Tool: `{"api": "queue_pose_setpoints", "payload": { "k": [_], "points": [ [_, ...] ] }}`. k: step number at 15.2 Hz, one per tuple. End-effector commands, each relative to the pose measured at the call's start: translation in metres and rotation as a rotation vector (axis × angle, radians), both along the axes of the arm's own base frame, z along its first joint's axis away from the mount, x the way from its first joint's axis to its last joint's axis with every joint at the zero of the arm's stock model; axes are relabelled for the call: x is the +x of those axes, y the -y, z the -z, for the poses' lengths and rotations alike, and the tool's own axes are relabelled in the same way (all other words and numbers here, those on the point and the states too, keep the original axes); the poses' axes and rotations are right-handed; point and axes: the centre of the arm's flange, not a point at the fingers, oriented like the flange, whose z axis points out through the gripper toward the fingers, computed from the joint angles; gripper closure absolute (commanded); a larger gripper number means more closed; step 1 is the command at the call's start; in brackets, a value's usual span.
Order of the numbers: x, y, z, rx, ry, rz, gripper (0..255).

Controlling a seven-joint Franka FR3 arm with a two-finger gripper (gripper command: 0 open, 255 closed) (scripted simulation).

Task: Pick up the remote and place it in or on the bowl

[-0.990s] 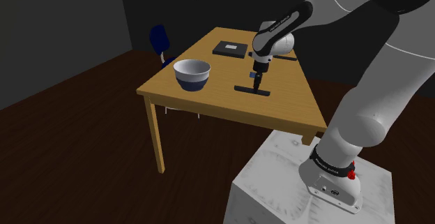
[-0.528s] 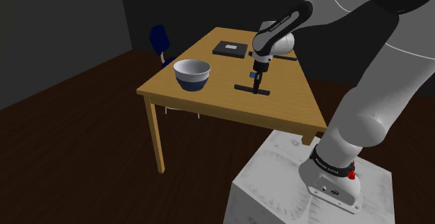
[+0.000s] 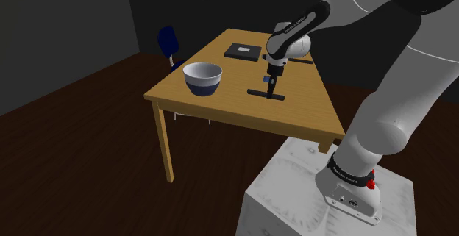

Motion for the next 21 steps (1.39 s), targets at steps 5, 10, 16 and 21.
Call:
{"api": "queue_pose_setpoints", "payload": {
  "k": [5,10,16,21],
  "points": [
    [0.0,-0.001,-0.025,0.003,-0.007,-0.002,255],
    [0.0,-0.001,-0.051,0.003,-0.007,-0.002,255],
    [0.0,-0.001,-0.083,0.003,-0.007,-0.002,255],
    [0.0,-0.001,-0.109,0.003,-0.007,-0.002,255]
  ]
}}
